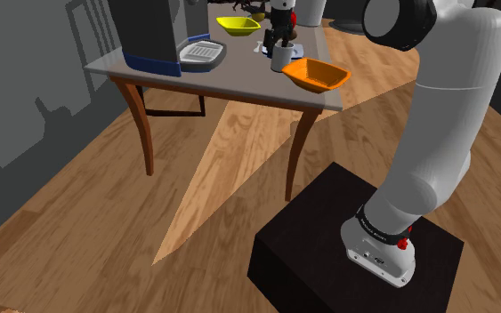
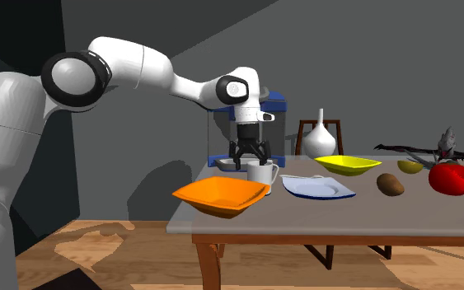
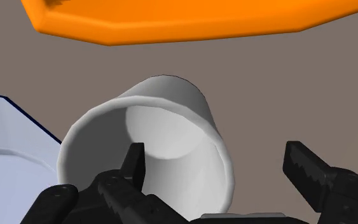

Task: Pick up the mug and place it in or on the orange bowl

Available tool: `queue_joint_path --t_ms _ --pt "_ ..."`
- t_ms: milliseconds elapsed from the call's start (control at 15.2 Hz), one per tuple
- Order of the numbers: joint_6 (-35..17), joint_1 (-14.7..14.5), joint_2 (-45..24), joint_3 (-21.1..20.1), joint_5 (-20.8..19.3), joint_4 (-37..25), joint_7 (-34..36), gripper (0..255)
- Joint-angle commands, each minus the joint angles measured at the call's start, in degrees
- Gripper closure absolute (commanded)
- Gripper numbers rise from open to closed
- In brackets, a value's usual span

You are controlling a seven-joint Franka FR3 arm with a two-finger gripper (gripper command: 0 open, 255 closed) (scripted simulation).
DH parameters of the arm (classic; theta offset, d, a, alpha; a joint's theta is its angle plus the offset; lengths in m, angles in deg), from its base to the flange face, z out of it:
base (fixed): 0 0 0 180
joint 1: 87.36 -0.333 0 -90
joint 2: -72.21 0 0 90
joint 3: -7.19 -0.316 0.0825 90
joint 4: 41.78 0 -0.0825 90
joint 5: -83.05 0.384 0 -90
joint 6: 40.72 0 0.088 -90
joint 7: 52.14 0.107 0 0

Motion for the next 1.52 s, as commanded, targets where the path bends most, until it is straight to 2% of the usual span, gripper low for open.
queue_joint_path --t_ms 0,594,1452 --pt "0.00 0.00 0.00 0.00 0.00 0.00 0.00 255" --pt "-0.01 0.00 0.00 0.00 0.00 0.01 0.00 255" --pt "11.02 0.91 -1.95 0.13 0.51 -12.97 -0.57 255"
